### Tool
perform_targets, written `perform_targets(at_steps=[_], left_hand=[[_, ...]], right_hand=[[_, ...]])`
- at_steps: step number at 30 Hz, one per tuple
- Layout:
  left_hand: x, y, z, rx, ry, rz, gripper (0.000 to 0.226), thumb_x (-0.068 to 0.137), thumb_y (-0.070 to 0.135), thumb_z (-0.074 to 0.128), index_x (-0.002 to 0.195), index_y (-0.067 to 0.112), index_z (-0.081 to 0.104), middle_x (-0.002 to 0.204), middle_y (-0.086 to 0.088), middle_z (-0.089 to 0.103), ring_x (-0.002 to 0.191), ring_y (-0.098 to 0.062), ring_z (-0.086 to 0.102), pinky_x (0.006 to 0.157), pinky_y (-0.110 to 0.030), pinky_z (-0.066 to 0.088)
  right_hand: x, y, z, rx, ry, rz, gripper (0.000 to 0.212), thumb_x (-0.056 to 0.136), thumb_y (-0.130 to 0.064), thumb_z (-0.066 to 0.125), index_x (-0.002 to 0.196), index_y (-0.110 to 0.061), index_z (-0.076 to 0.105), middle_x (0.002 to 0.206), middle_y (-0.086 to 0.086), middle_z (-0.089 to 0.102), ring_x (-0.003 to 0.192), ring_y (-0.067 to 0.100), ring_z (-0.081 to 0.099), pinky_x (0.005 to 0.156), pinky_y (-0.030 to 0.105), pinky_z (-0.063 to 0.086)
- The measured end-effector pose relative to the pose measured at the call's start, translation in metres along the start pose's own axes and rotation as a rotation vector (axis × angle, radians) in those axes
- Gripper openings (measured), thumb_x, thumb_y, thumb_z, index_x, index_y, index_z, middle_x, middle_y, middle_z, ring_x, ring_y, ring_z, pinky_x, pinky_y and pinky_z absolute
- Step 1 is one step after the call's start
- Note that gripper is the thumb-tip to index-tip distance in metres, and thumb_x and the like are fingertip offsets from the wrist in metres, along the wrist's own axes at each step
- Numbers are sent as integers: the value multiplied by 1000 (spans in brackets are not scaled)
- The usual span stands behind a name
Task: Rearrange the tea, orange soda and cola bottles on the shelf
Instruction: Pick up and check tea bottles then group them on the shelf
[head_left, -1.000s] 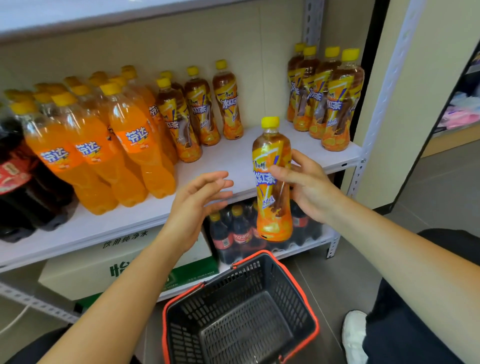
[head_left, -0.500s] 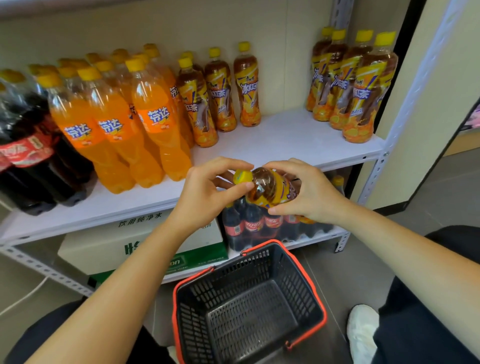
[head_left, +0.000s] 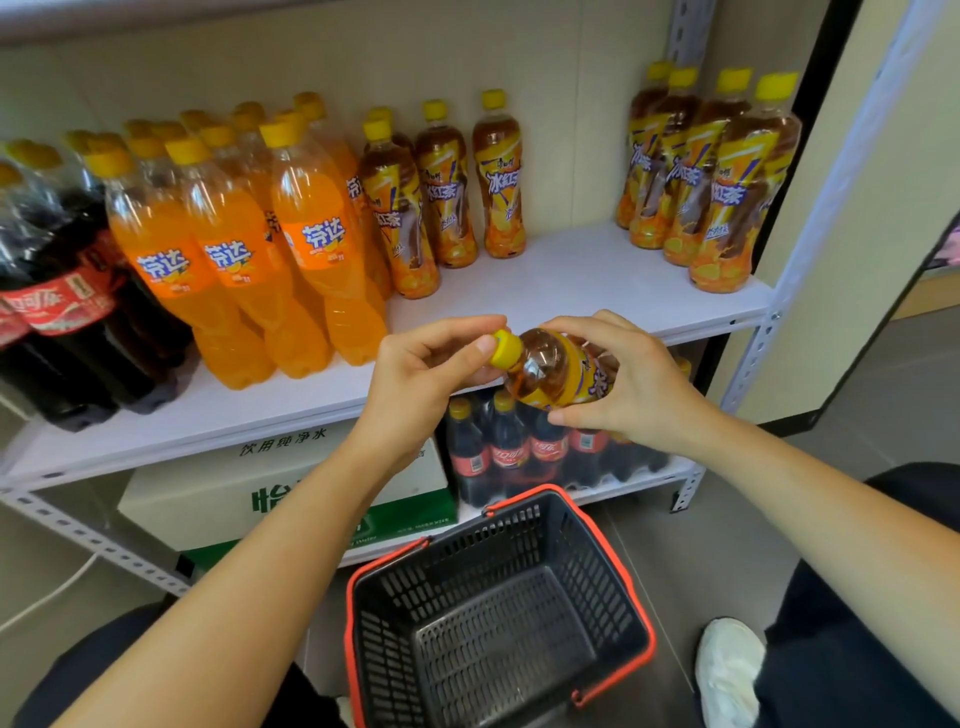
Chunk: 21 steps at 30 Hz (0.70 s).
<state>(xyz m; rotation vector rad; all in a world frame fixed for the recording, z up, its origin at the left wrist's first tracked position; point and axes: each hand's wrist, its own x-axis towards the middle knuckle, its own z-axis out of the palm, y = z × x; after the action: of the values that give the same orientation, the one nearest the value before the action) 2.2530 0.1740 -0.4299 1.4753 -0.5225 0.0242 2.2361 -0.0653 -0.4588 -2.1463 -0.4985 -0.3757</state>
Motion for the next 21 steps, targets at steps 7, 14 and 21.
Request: perform_targets(at_steps=[7,14,21], left_hand=[[-2,-3,6,112,-16,217,31,90,-2,71,115,16,74,116,6,76,114,-18,71,91,-27,58],[-1,-7,4,310,150,181,25,88,9,78,106,26,76,87,10,79,81,-7,74,74,-32,61],[-6,-15,7,307,-180,-64,51,79,19,86,127,22,68,122,4,73,110,-14,69,89,-35,59]], right_hand=[[1,-8,-7,155,-84,137,84,65,-26,97,139,-27,58,129,-15,66,115,-5,61,94,9,45],[0,-10,-9,386,-219,218,58,73,-20,90,126,-22,65,114,-6,76,107,12,72,81,17,55],[8,-10,-12,704,66,427,54,68,-39,88,113,-15,69,107,4,77,100,23,74,79,46,59]])
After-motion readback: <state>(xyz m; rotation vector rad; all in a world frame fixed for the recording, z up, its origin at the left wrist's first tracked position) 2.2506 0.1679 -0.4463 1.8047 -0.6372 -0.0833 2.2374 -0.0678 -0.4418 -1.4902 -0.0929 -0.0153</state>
